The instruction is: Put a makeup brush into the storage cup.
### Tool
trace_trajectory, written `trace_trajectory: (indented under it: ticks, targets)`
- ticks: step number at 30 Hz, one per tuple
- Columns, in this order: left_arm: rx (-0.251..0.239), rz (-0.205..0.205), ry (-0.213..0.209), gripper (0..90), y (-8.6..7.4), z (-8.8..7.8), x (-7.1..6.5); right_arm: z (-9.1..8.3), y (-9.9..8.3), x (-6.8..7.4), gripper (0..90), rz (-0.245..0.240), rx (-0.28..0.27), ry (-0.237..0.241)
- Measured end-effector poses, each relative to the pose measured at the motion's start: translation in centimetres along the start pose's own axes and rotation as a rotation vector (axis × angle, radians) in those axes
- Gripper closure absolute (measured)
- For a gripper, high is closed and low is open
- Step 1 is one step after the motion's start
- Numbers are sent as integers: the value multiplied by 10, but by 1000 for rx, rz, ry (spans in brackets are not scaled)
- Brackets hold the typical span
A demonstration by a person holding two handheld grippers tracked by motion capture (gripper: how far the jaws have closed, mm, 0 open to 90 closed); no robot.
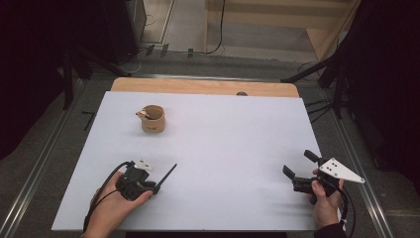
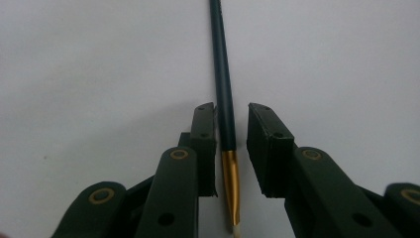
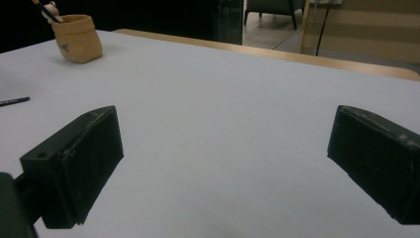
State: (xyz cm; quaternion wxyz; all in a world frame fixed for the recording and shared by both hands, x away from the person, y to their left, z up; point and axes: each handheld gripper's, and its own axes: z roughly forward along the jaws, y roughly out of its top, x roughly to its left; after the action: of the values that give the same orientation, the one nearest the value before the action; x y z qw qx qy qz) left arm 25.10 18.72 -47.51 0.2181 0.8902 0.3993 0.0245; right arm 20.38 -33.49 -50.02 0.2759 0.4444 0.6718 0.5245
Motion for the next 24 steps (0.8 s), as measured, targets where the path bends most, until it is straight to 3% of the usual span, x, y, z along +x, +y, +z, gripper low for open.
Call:
trace_trajectory:
  ticks: [8,13,24]
  targets:
    - [16,-12,50,774,2,2,-6,0,0,0,10,4,0,2]
    - [31,31,112,800,3,4,-14,0,0,0,10,6,-1,3]
    - [23,49,139,843,2,5,-19,2,0,2,19,4,4,1]
